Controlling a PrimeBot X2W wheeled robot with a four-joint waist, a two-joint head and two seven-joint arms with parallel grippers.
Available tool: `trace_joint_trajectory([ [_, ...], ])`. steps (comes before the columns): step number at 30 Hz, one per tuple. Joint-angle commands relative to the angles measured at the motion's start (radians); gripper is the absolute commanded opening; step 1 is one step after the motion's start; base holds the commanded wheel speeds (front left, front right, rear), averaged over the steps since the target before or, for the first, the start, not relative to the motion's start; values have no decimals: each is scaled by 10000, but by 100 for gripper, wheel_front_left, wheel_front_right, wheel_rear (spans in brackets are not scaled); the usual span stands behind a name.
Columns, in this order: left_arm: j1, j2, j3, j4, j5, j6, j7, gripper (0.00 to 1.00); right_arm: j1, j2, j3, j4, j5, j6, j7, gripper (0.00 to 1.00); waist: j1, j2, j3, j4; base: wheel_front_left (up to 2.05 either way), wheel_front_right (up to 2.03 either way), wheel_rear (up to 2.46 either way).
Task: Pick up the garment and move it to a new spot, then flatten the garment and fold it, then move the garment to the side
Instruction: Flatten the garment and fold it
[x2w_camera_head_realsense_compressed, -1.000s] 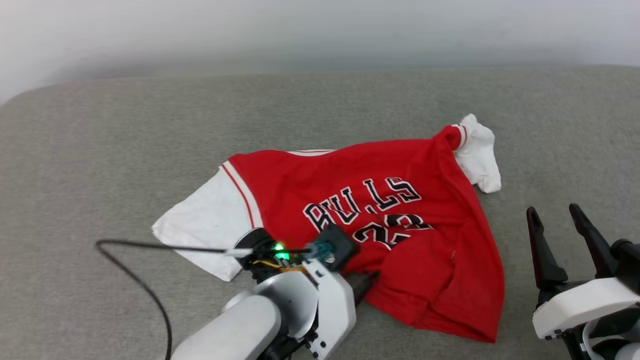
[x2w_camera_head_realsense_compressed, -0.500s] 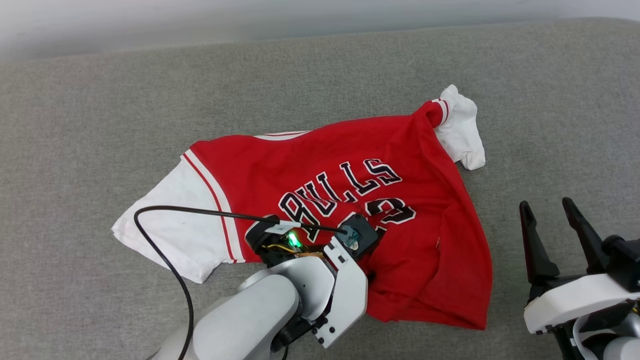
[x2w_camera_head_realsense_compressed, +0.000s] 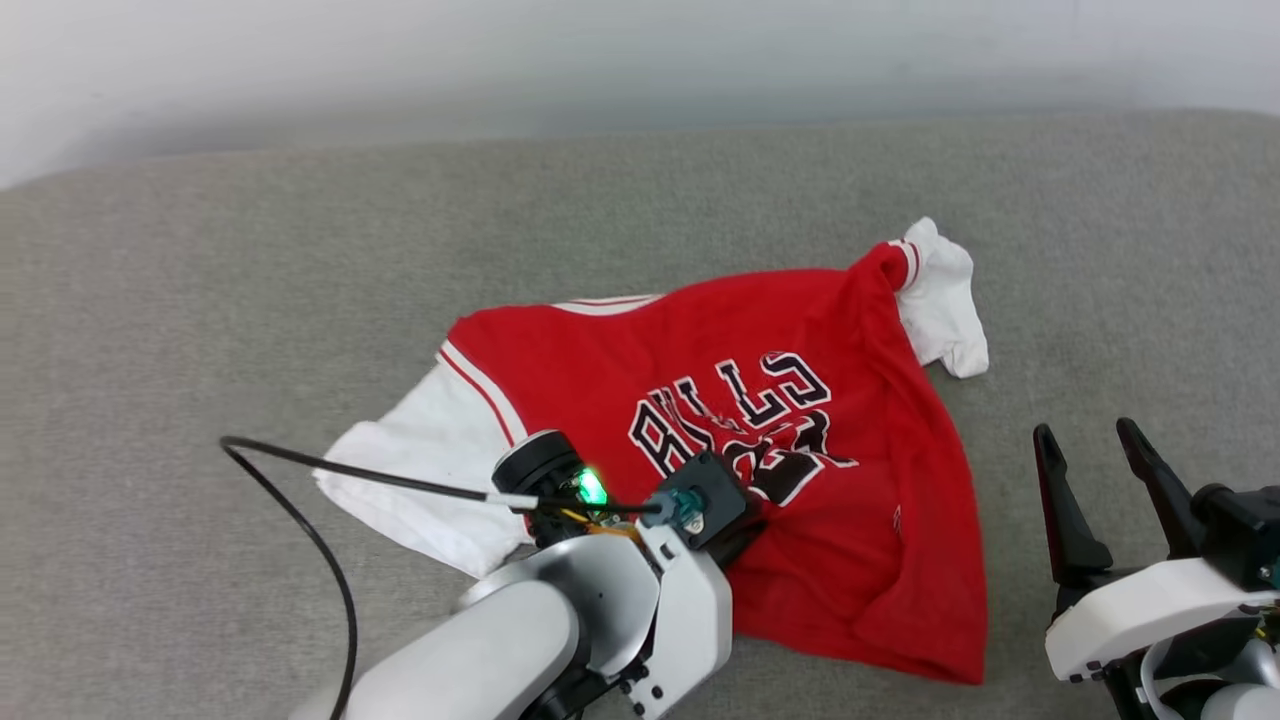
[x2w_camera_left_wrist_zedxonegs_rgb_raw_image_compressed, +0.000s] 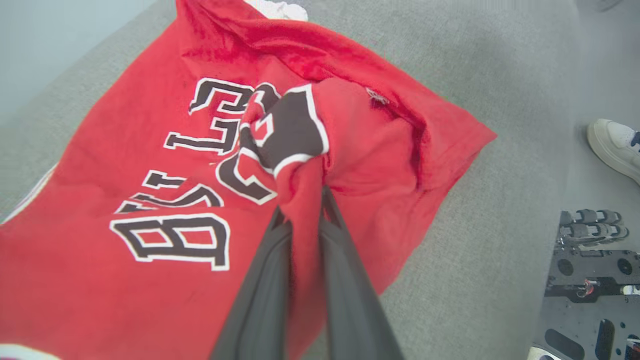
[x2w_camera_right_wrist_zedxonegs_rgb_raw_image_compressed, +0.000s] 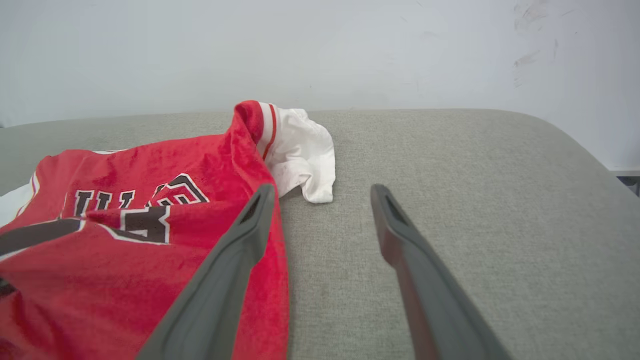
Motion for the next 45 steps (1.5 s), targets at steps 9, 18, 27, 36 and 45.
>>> trace_joint_trajectory([
  [9, 895, 851, 82, -1949, 174, 663, -109, 0, 448, -19, -75, 206, -43, -3, 205, 100, 0, 0, -1185, 592, 0, 0, 0],
  [18, 2195, 1491, -1018, -2187, -125, 355, 638, 0, 665, 48, -113, 360, -77, -3, 364, 100, 0, 0, -1574, 799, 0, 0, 0],
  [27, 2784, 1229, -1803, -649, -447, -57, 594, 0, 704, 25, -87, 480, -176, -3, 552, 100, 0, 0, -1721, 820, 0, 0, 0],
  [36, 2645, 949, -1068, -522, -518, 525, -609, 100, 761, 61, -161, 486, -195, -3, 639, 100, 0, 0, -1739, 953, 0, 0, 0],
  [45, 2731, 1693, 1740, -1435, -1410, 2199, -2537, 100, 673, 70, -253, 293, -140, -3, 606, 100, 0, 0, -1679, 1038, 0, 0, 0],
])
